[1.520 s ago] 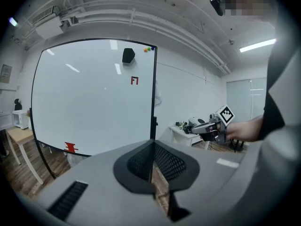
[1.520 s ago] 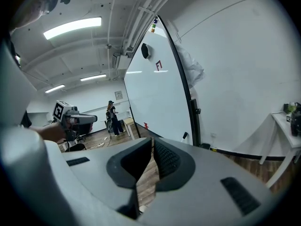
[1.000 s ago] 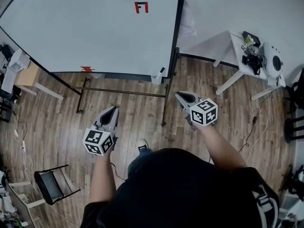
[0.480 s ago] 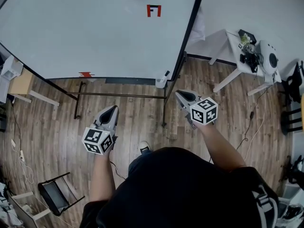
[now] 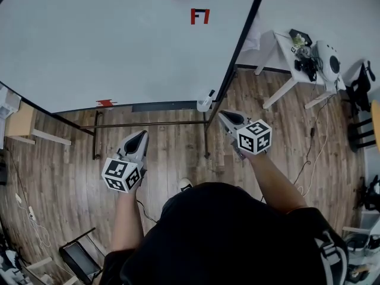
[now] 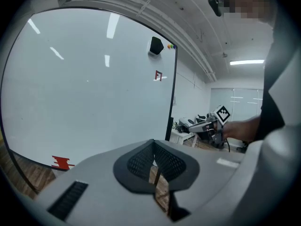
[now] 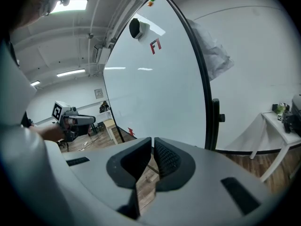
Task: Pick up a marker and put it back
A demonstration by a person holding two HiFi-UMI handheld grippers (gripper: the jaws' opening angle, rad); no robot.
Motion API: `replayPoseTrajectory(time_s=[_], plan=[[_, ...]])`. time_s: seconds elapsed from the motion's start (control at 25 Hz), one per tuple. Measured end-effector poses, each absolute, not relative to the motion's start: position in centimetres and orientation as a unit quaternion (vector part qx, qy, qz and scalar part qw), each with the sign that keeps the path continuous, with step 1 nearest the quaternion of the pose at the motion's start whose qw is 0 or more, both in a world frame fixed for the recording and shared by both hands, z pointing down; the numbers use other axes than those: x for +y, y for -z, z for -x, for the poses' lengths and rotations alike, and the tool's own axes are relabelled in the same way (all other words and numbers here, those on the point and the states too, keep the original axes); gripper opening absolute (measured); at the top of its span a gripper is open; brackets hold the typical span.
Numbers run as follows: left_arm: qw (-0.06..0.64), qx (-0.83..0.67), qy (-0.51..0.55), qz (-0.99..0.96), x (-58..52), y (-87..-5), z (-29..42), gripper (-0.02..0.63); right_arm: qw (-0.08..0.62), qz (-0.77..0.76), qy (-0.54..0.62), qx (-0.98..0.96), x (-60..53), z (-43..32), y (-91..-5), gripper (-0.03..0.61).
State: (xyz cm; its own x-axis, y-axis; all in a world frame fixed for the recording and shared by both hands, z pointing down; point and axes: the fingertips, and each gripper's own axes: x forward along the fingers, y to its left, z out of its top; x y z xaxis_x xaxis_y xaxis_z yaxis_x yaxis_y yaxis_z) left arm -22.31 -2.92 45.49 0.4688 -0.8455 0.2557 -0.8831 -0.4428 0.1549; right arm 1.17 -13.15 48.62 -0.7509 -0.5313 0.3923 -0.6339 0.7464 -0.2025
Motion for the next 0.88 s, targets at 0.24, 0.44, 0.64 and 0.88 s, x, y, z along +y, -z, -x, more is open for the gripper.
replayPoseTrajectory(time_s=[0.24,0.44,0.64,0.88], plan=[[0.13,-0.485,-0.072,-0.862,-4.2,-45.7,23.5,0.012,0.156,-0.341,-0.166,-0.912,-13.3,-0.4,-48.7,0.012],[0.128,-0.471,-0.072,-0.87,-5.0,-45.6,23.8,0.012,0.157,-0.358,-0.167,-0.905,-13.4,-0.6,-48.7,0.012],[0.128,-0.464,-0.074,-0.873,-5.7,-45.9,23.6,0.012,0.16,-0.368,-0.17,-0.9,-13.8,-1.1,-49.4,0.014],[0.13,-0.457,-0.085,-0.876,-6.7,-46.4,22.8,0.012,0.159,-0.379,-0.175,-0.895,-15.2,-2.0,-50.4,0.018]])
